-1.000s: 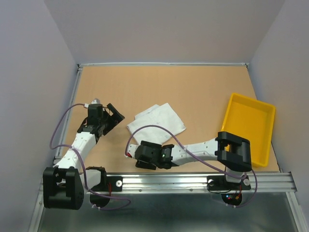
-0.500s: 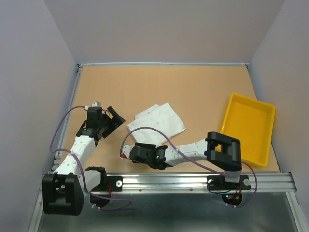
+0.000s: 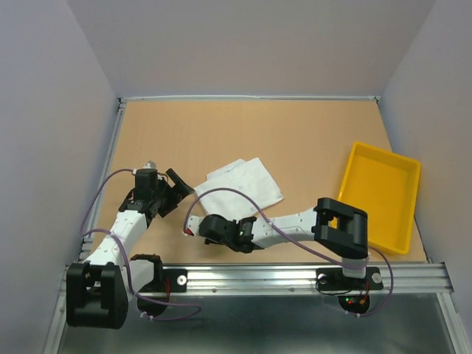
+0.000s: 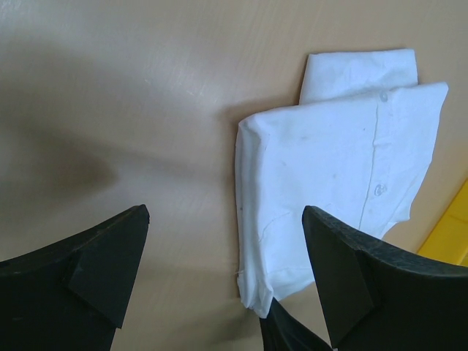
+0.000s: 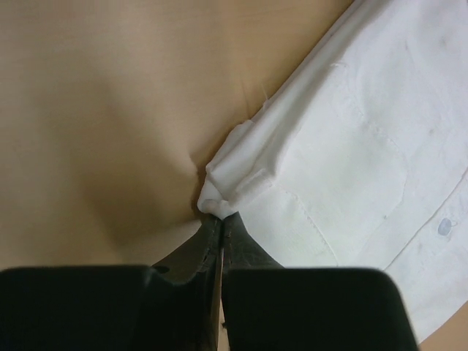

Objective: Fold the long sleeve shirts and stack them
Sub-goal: Fold the shirt

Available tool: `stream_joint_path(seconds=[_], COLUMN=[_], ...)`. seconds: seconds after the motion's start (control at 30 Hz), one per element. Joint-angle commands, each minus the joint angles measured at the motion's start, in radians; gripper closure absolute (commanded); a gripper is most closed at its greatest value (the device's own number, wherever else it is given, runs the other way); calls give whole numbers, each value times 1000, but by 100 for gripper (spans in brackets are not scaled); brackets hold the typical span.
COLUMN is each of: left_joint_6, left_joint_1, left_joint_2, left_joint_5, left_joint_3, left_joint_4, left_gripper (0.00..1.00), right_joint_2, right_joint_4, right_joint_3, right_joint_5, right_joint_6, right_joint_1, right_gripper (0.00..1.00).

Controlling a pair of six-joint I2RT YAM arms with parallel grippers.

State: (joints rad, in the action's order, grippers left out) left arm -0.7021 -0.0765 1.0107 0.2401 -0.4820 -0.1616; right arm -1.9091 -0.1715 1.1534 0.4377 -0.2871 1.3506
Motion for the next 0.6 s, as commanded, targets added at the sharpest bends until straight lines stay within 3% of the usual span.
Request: stream_joint_path(seconds=[0.0, 0.33, 0.57], left_joint_6=[-30, -123, -227], left_joint_1=[4, -45, -172], left_joint_2=[-14, -18, 81], left_joint_5=[54, 160, 180], left_joint_3=[34, 129, 163], left_joint_4=[71, 269, 468], left_gripper=[2, 1, 1], right_joint_2=[104, 171, 176], right_joint_4=[75, 130, 144], right_joint_3=[3, -52, -61], right_joint_5=[-80, -129, -137], right_joint_6=[84, 157, 172], right_joint_1=[-56, -99, -103], right_gripper=[99, 100, 99])
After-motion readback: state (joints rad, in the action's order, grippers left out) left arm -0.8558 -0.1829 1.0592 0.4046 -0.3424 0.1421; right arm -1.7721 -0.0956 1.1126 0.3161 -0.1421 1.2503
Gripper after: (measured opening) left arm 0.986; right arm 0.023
